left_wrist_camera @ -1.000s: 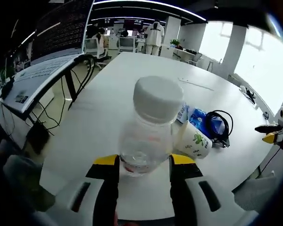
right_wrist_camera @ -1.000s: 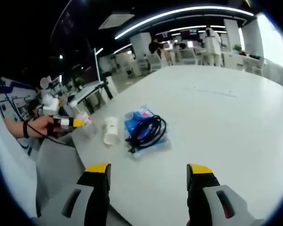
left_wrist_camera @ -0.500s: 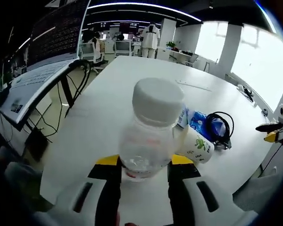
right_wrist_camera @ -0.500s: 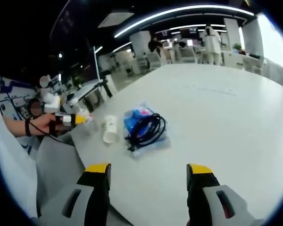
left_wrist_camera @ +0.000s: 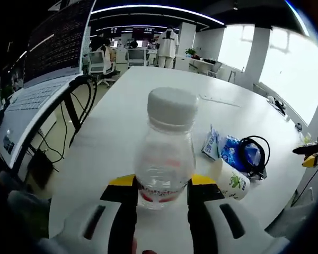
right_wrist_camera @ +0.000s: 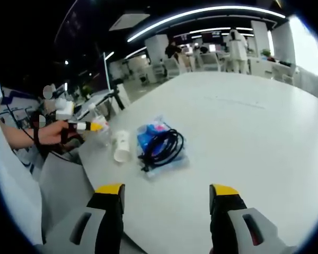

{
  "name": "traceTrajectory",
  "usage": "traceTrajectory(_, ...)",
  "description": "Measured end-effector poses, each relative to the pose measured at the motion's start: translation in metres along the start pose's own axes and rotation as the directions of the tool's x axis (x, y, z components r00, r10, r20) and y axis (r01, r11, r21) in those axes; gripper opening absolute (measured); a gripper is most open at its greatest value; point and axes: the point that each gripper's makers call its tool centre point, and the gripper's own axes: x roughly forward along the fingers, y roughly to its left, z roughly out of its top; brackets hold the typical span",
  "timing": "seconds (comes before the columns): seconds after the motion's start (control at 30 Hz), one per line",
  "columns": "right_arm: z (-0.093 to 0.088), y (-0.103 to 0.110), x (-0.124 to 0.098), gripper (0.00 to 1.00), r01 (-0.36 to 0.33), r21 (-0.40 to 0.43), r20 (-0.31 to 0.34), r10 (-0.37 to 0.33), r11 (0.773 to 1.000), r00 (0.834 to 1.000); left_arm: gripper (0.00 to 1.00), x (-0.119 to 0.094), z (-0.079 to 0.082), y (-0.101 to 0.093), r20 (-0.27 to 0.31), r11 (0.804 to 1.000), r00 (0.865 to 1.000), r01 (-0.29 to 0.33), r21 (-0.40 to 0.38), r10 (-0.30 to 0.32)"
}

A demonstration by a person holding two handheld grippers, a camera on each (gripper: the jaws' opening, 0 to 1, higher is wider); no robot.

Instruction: Arrange the tabletop items into an orderly group along one side of the table until the central work area is clear of visible clutter.

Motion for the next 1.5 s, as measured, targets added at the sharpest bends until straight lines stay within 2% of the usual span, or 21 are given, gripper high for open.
traceTrajectory(0.5,-0.006,-0.01,-0.005,0.66,0.025,0.015,-0.018,-0.024,1.0,1.0,0.34,0.037,0.038,0.001,0.015,1.0,1.0,0.004,0.0,-0.004)
traceTrajectory(1.03,-0.005,-0.02,-0.008,0.66,0.046,0.022,-0.02,-0.046,0.999,0.999,0.34,0.087,0.089,-0.005,0.059,1.0,0.998,0.004,0.014,-0.005)
traceTrajectory(1.4,-0.021,-0.032,-0.018,0.66,0.079,0.061,-0.031,-0.077,0.995,0.997,0.34,0.122,0.114,-0.009,0.089,1.0,0.996,-0.003,0.008,0.002)
traceTrajectory(1.5,-0.022,-0.033,-0.017,0.66,0.082,0.07,-0.032,-0.08,0.994,0.996,0.34,0.129,0.115,-0.01,0.094,1.0,0.996,-0.009,0.023,0.007)
